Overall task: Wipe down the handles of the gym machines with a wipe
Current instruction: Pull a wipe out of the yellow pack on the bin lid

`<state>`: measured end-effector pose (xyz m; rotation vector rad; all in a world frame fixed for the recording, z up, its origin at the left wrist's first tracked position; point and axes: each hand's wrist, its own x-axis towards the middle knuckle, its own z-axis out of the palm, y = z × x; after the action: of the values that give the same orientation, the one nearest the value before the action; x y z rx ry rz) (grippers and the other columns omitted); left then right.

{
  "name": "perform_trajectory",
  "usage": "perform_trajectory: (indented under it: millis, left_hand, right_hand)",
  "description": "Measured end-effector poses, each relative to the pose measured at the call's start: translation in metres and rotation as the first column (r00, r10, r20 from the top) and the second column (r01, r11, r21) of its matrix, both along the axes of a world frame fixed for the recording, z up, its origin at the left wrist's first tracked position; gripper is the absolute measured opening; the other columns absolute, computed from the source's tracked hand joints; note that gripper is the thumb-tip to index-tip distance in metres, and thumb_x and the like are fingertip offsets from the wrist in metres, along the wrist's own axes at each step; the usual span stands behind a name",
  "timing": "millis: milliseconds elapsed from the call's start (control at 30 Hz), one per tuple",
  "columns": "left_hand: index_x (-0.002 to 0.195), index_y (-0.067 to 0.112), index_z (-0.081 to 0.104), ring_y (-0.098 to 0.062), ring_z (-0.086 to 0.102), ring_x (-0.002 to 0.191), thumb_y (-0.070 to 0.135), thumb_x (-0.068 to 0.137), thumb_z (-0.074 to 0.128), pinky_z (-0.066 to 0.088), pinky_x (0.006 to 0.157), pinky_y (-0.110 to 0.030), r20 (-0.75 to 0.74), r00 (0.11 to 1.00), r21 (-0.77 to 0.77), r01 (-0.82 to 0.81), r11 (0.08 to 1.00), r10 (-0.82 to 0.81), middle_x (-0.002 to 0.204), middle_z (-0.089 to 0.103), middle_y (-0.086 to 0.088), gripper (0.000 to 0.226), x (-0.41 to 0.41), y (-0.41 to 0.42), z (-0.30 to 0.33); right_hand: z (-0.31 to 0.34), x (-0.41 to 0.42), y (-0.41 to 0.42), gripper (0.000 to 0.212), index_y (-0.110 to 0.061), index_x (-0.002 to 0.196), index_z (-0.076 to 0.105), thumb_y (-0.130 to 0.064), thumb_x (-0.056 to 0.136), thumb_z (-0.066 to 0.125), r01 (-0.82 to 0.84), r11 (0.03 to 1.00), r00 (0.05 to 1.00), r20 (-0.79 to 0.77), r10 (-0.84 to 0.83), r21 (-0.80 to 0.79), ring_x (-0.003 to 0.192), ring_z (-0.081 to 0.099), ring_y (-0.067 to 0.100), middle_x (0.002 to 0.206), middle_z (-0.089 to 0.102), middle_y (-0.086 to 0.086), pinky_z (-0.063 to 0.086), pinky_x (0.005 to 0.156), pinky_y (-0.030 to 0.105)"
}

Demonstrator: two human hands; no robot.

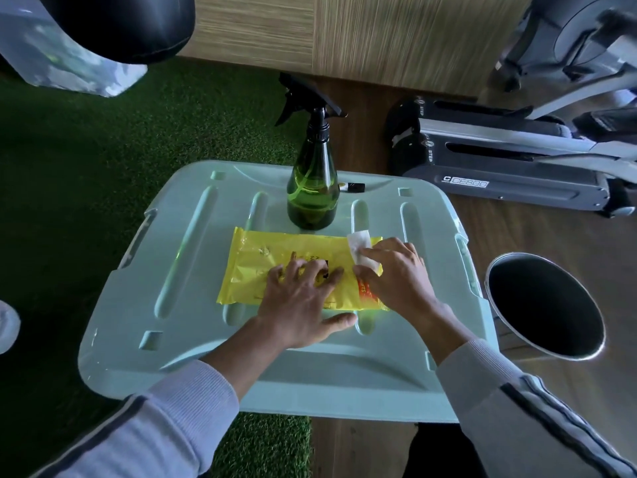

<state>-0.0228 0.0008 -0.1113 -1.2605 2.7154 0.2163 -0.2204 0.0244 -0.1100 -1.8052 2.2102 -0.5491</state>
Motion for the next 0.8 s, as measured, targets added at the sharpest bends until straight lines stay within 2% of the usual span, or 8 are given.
perform_trajectory:
  millis: [133,300,533,633,700,733,800]
  left_hand:
    - [0.146,0.04,0.025,-0.032,0.023,0.137,0.087,0.076,0.024,0.028,0.105,-0.056,-0.012,1.0,0.059,-0.025,0.998,0.026,0.146,0.027,0.002,0.084,-0.005,-0.007,0.005]
    - [0.141,0.043,0.036,-0.029,0.026,0.133,0.087,0.076,0.032,0.031,0.102,-0.057,-0.017,0.998,0.12,-0.052,0.991,0.054,0.142,0.032,0.001,0.079,-0.008,-0.012,0.011]
    - [0.147,0.04,0.024,-0.033,0.021,0.138,0.086,0.077,0.03,0.026,0.107,-0.057,0.019,0.999,0.159,-0.044,0.986,0.042,0.147,0.024,-0.001,0.083,-0.006,-0.011,0.014]
    - [0.152,0.038,0.012,-0.035,0.01,0.146,0.082,0.08,0.034,0.016,0.115,-0.058,0.083,0.996,0.267,-0.037,0.963,0.016,0.155,0.014,0.0,0.088,-0.004,-0.009,0.027]
    - [0.155,0.034,0.005,-0.032,0.013,0.148,0.075,0.086,0.039,0.012,0.118,-0.056,0.011,0.999,0.392,-0.048,0.919,0.047,0.159,0.014,0.0,0.087,0.0,-0.006,0.047]
    - [0.156,0.031,0.006,-0.03,0.02,0.147,0.07,0.088,0.042,0.016,0.119,-0.053,-0.063,0.995,0.426,-0.047,0.904,0.082,0.159,0.019,-0.002,0.086,0.002,-0.003,0.06]
    - [0.154,0.027,0.022,-0.028,0.04,0.138,0.06,0.09,0.051,0.033,0.114,-0.047,-0.24,0.946,0.497,-0.072,0.865,0.217,0.15,0.04,-0.007,0.077,0.006,0.009,0.095]
  right_hand:
    - [0.0,0.0,-0.001,0.032,-0.037,0.114,0.068,-0.042,0.083,0.069,-0.006,1.0,1.0,-0.028,0.007,0.028,0.111,0.047,0.027,0.123,0.057,-0.004,0.044,0.092,0.043]
    - [-0.002,0.006,0.0,0.02,-0.035,0.105,0.072,-0.035,0.087,0.064,0.018,1.0,0.997,-0.076,-0.017,0.016,0.107,0.048,0.03,0.115,0.059,-0.003,0.044,0.085,0.044]
    - [0.006,0.009,0.002,0.018,-0.022,0.098,0.075,-0.03,0.091,0.061,-0.002,1.0,0.993,-0.117,0.003,0.009,0.091,0.053,0.029,0.094,0.06,0.002,0.051,0.072,0.039]
    - [0.019,0.012,0.01,0.015,-0.017,0.094,0.076,-0.025,0.089,0.064,0.02,0.999,0.998,-0.065,-0.018,0.034,0.081,0.058,0.03,0.086,0.058,0.006,0.052,0.064,0.037]
    - [0.034,0.015,0.022,0.013,-0.016,0.084,0.075,-0.023,0.088,0.066,0.028,0.998,0.999,-0.034,-0.026,0.056,0.07,0.059,0.029,0.078,0.052,0.004,0.052,0.059,0.036]
    - [0.046,0.017,0.03,0.013,-0.015,0.079,0.074,-0.022,0.088,0.066,0.036,0.998,0.999,-0.013,-0.035,0.06,0.066,0.058,0.028,0.075,0.05,0.002,0.051,0.057,0.034]
    - [0.077,0.026,0.05,0.012,-0.016,0.075,0.073,-0.018,0.086,0.068,0.086,0.995,0.995,0.052,-0.089,0.048,0.061,0.056,0.023,0.073,0.05,0.0,0.049,0.057,0.03]
